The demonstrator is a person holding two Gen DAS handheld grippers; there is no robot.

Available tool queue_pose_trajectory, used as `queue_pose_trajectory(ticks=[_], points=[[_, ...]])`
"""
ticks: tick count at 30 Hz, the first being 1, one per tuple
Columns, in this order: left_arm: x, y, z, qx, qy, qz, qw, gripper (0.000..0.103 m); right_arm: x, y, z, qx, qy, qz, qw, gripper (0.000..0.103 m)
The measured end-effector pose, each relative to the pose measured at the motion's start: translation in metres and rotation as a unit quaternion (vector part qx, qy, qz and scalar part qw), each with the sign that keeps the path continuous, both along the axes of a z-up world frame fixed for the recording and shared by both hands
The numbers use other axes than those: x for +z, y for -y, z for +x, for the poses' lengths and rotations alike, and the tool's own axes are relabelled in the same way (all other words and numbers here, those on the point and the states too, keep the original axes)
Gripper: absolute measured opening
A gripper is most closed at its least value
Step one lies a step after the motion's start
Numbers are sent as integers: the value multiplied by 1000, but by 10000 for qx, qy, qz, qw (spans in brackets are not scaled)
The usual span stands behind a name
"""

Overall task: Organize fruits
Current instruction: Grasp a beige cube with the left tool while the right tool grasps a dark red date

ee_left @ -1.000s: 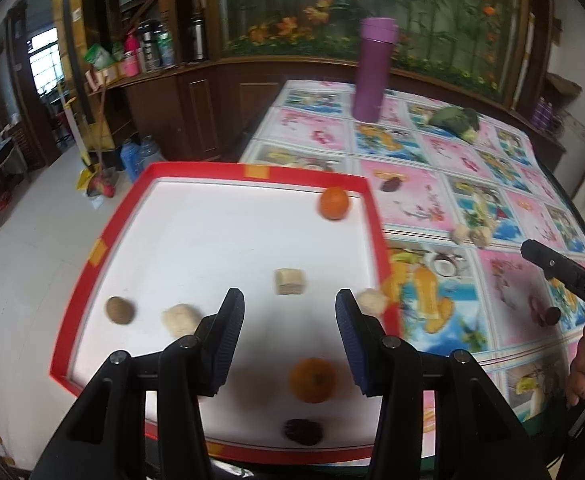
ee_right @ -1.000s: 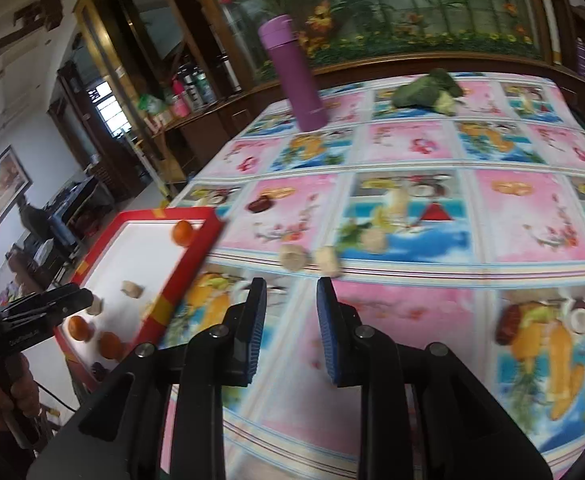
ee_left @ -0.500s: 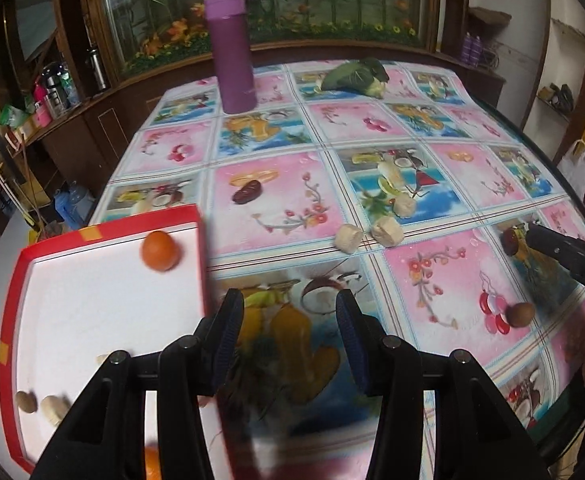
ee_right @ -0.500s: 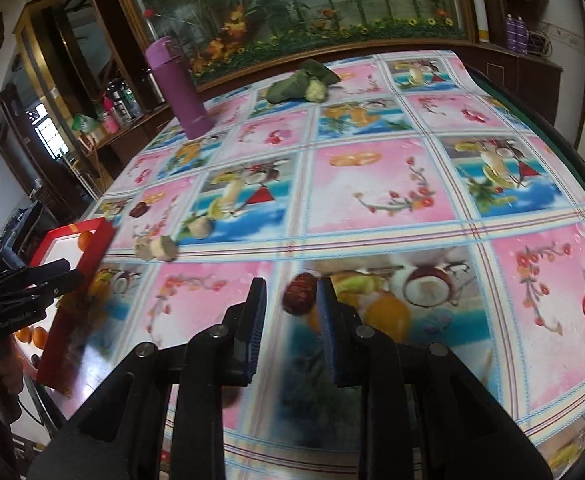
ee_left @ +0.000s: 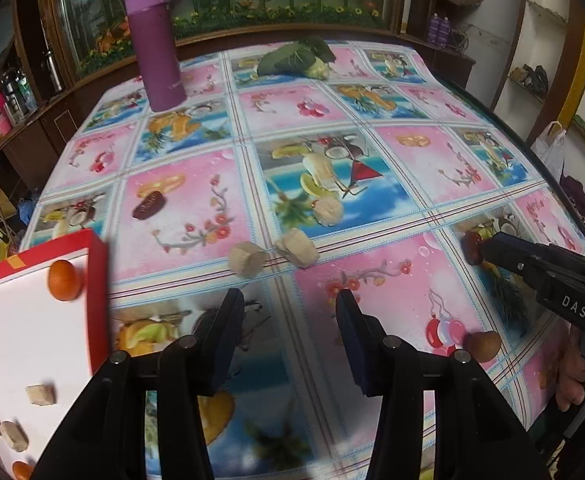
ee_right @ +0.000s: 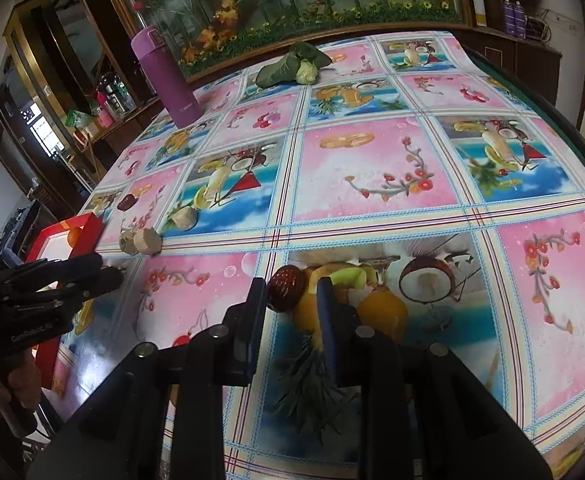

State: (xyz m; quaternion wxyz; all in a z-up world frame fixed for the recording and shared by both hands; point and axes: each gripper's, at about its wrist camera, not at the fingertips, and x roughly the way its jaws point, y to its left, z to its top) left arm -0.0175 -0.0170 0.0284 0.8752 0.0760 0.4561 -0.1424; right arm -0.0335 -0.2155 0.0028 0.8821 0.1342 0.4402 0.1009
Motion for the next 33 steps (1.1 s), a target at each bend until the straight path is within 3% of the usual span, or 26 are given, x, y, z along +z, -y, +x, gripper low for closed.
queue_pose_trajectory(ticks=[12, 19, 21, 27, 33], points=[[-19, 14, 23, 85, -440, -349, 9984, 48, -5, -15, 8, 75, -13, -457, 9989, 28], [-19, 17, 37, 247, -387, -440, 9980, 47, -6, -19, 8, 81, 10, -486, 9988, 28], [-19, 19, 40, 262, -360, -441, 9980, 37, -6, -19, 8, 76, 10, -488, 9988, 28], [-21, 24, 40, 191, -176, -305, 9992, 21, -6, -18, 8, 73, 14, -455, 9989, 28], [-22, 21, 39, 157, -85, -290, 9994, 15, -7, -14, 8, 40, 8, -388, 9992, 24]])
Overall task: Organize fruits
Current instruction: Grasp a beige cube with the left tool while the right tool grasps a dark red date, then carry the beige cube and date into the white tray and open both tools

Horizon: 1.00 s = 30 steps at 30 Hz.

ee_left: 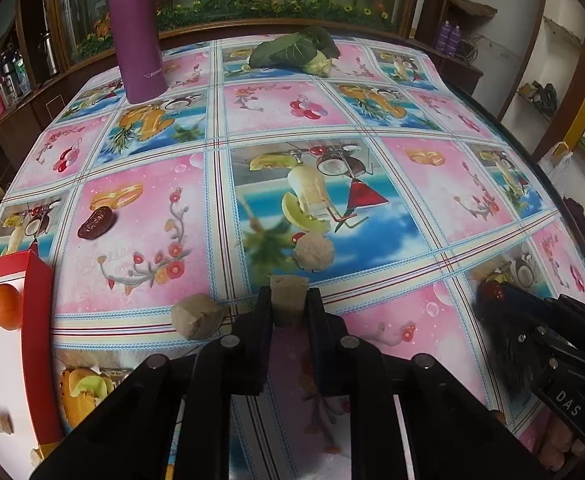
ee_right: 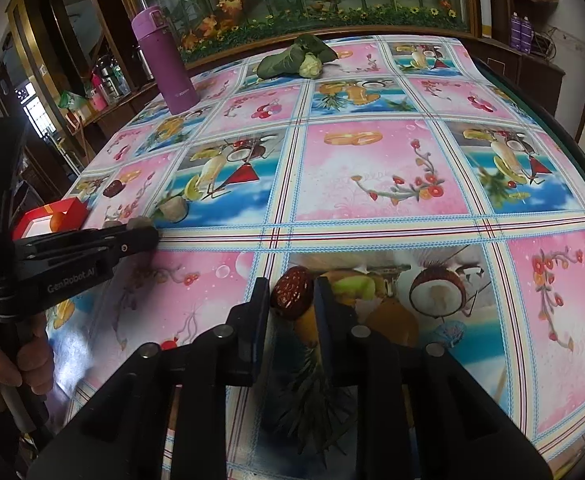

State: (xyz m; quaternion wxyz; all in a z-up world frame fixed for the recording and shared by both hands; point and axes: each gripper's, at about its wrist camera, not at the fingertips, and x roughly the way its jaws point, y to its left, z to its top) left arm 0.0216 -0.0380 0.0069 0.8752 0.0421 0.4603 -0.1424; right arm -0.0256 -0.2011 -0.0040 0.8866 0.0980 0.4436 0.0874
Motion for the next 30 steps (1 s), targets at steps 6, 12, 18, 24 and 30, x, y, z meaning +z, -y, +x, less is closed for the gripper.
queue_pose_trajectory(ticks=[6, 12, 18, 24, 30], points=[[2, -8, -16, -7, -71, -99, 9999, 15, 1, 2, -1, -23, 22, 53, 10000, 24], [16, -25, -52, 53, 50, -298, 9995, 15, 2, 4, -3, -62, 80, 115, 9999, 24], [28, -42, -84, 110, 172, -504, 9985, 15, 10, 10, -8, -252, 370, 120, 9989, 24], [30, -56, -104, 195, 213, -591, 9978, 15, 23, 14, -15, -464, 833, 5, 9954, 24], [25, -69, -120, 220, 120, -691, 9973, 15, 29, 19, -18, -598, 1020, 33, 9930, 24]])
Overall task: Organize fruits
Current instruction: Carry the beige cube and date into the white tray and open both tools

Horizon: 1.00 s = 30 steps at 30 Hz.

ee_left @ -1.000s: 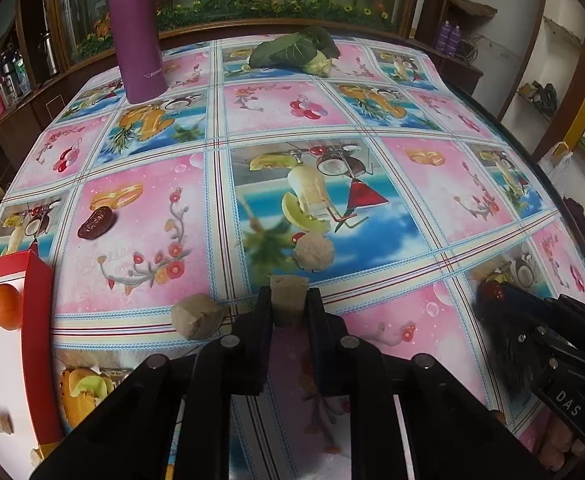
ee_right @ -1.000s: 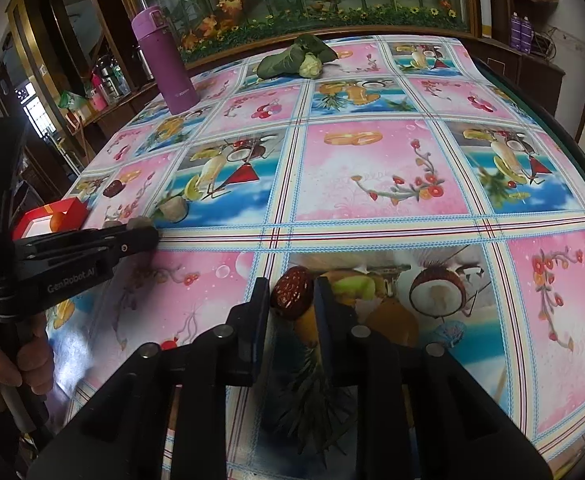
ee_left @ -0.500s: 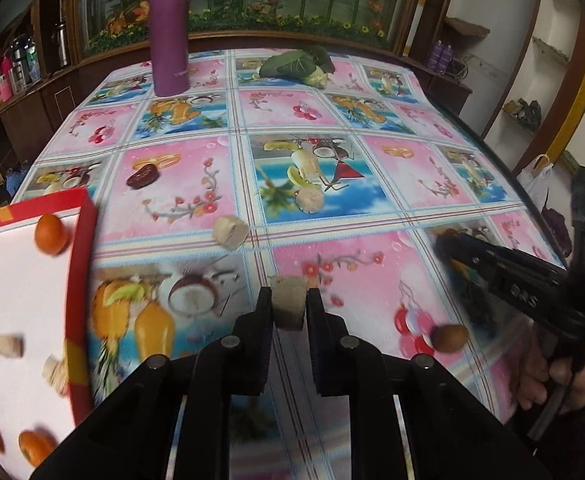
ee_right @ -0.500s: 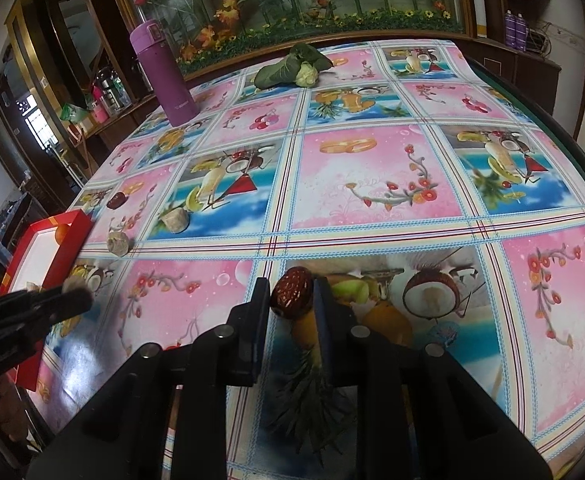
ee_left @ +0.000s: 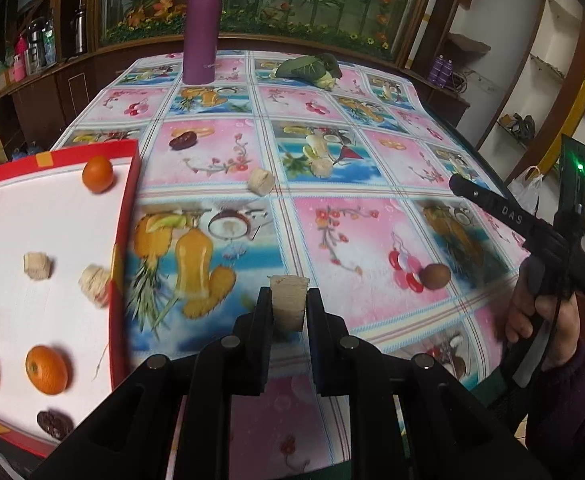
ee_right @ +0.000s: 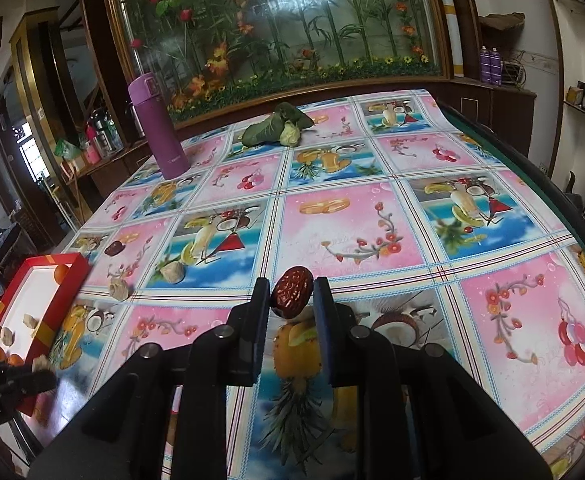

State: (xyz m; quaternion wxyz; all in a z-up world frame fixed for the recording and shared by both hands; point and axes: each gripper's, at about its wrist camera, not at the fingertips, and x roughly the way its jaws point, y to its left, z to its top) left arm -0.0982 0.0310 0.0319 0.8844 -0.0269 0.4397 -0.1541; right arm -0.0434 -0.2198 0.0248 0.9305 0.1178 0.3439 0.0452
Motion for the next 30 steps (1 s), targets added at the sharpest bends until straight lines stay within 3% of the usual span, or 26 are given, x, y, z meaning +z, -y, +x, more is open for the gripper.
queue_pose_trajectory(ticks=[8, 15, 21, 30], points=[[9, -32, -18, 239, 117, -159, 9995, 15, 3, -5, -5, -59, 27, 205, 9998, 24], [28, -82, -26, 809, 419, -269, 9955, 15, 9, -64, -2, 647, -27, 606, 9961, 24], [44, -138, -29, 1519, 733, -233, 9854, 15, 30, -143, 4, 1524, 25, 691, 9859, 24], [59, -207, -36, 2494, 1143, 117, 9616, 15, 56, -245, 0, 2611, 55, 892, 9612, 24]])
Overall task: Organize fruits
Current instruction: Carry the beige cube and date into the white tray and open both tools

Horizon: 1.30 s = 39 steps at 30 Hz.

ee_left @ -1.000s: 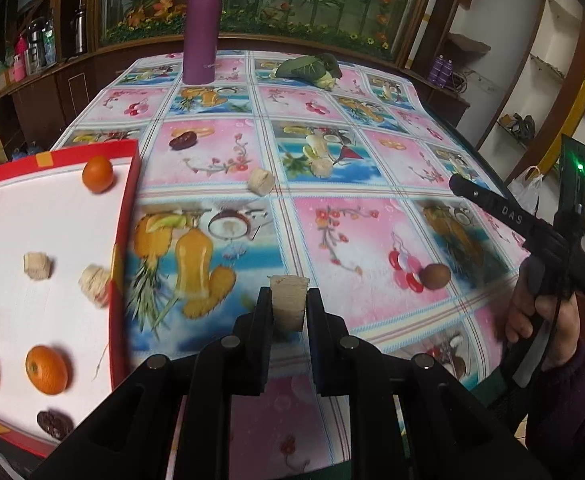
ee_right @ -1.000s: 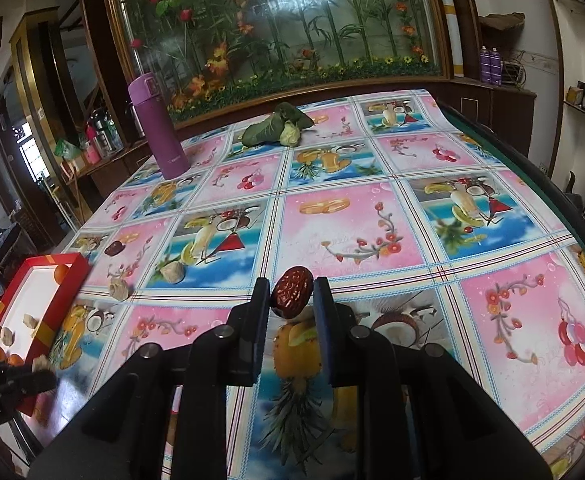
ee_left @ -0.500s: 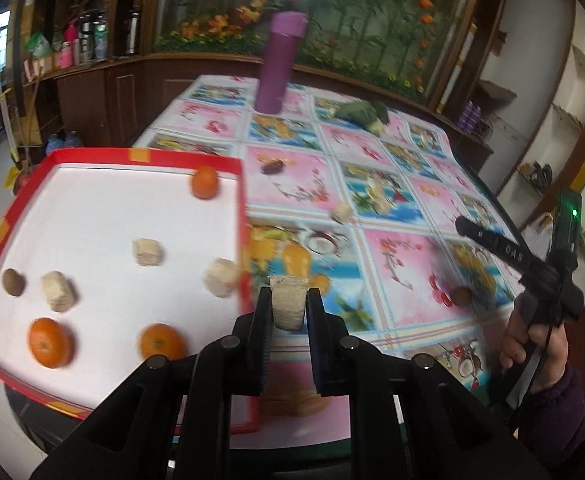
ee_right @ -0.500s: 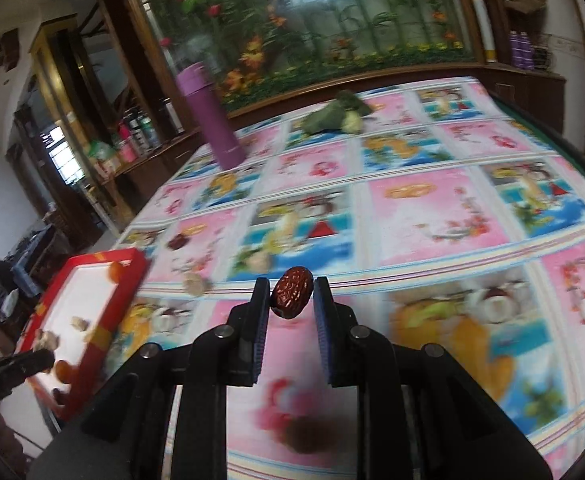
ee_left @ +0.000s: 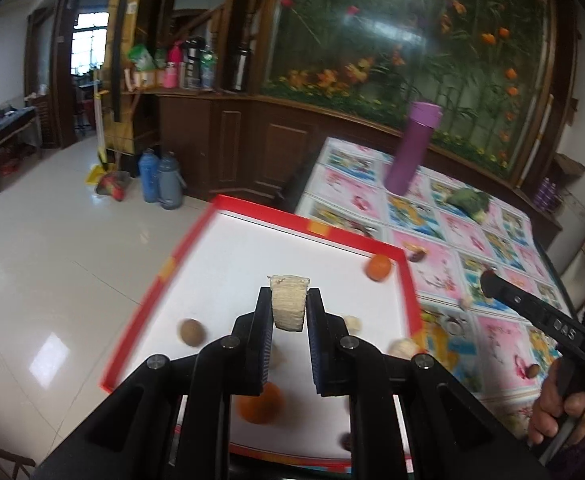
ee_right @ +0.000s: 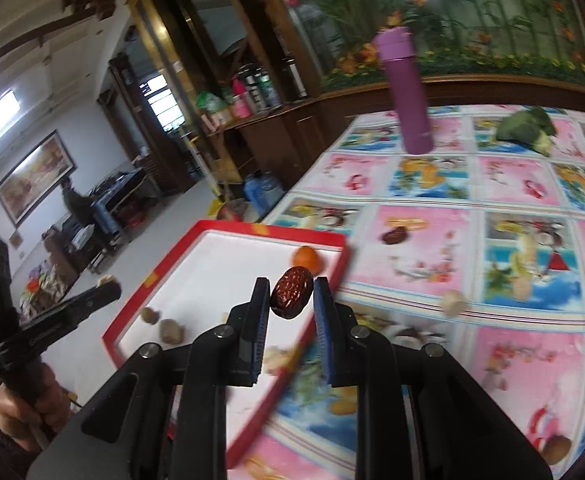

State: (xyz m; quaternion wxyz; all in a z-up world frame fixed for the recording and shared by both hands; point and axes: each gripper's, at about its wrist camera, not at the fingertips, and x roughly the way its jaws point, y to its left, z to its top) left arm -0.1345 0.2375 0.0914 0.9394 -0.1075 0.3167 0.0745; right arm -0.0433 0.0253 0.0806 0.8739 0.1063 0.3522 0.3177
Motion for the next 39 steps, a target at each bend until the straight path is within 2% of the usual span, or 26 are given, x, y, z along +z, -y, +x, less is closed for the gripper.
queue_pose_trajectory(ticks=[5, 12, 27, 39], points=[[-11, -16, 5, 141, -115, -10, 9998, 15, -8, -47, -15, 532, -22, -198, 9984, 24], [-30, -17, 13, 144, -337, 20, 9993, 15, -35, -85, -14, 884, -415, -493, 9940, 24], [-47, -20, 25, 293, -569, 307, 9975, 15, -57, -98, -5, 928, -677, -549, 9919, 25], [-56, -25, 30, 297, -715, 244, 9967, 15, -66, -104, 4, 1138, -912, -433, 9884, 25]])
